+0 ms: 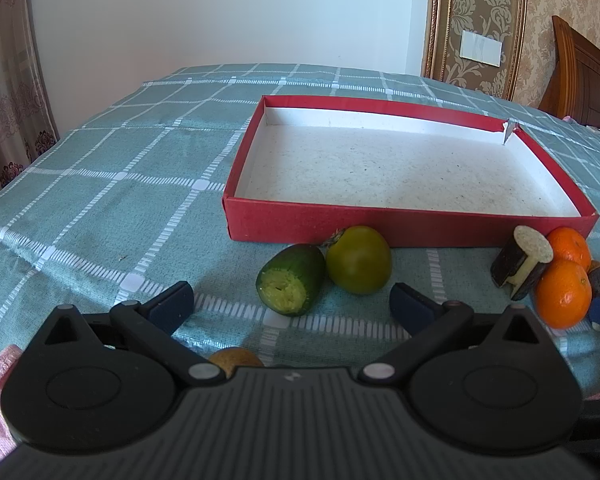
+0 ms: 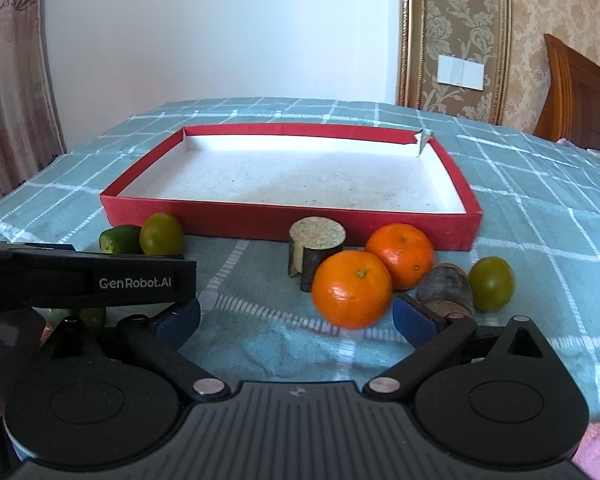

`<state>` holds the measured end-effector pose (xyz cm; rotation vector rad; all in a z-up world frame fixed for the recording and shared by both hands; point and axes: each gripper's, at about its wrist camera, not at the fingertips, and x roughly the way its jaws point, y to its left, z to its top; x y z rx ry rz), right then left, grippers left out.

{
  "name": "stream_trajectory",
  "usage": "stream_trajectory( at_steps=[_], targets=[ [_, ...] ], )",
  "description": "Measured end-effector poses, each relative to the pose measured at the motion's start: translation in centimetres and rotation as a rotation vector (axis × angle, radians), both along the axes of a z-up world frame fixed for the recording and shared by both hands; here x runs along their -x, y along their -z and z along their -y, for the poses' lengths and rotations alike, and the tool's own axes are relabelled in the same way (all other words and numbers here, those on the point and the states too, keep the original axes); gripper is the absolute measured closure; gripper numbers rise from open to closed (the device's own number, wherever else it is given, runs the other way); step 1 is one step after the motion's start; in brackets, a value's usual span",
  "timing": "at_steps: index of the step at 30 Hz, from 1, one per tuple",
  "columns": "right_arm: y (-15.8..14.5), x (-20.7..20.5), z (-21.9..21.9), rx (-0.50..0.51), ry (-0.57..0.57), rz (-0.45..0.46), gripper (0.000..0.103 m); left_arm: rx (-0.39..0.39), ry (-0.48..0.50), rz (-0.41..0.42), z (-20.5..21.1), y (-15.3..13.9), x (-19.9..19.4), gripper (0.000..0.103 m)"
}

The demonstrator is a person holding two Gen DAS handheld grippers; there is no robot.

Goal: Organize fruits

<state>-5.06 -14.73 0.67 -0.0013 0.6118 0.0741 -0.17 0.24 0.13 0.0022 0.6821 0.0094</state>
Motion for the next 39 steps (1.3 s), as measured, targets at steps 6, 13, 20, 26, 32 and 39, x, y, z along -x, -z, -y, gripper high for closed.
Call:
stream_trajectory(
  at_steps=[6, 13, 20, 26, 32, 39],
  targets=[
    [-0.6, 0.6, -0.2, 0.035, 0.001, 0.005, 0.000, 0.002, 0.000, 0.001, 0.1, 0.0, 0.0, 0.000],
    [-1.3, 1.3, -0.5, 0.077, 0.003, 0.018, 0.000, 0.015, -0.003, 0.007, 0.1, -0.1, 0.2, 0.000],
    [-2.2, 2.1, -0.2, 0.070, 0.018, 0.062, 0.000, 0.008, -0.004, 0.004, 0.1, 0.0, 0.2, 0.000],
    [-3.2, 2.6, 0.1, 0.070, 0.028, 0.091, 0.000, 0.008, -0.004, 0.004, 0.1, 0.0, 0.2, 0.000],
    [-3.2, 2.9, 0.1, 0.088, 0.031, 0.102, 0.000, 0.008, -0.004, 0.004, 0.1, 0.0, 0.2, 0.000],
    [-3.2, 2.8, 0.4, 0.083, 0.035, 0.099, 0.000, 0.008, -0.004, 0.004, 0.1, 0.0, 0.2, 0.000]
  ],
)
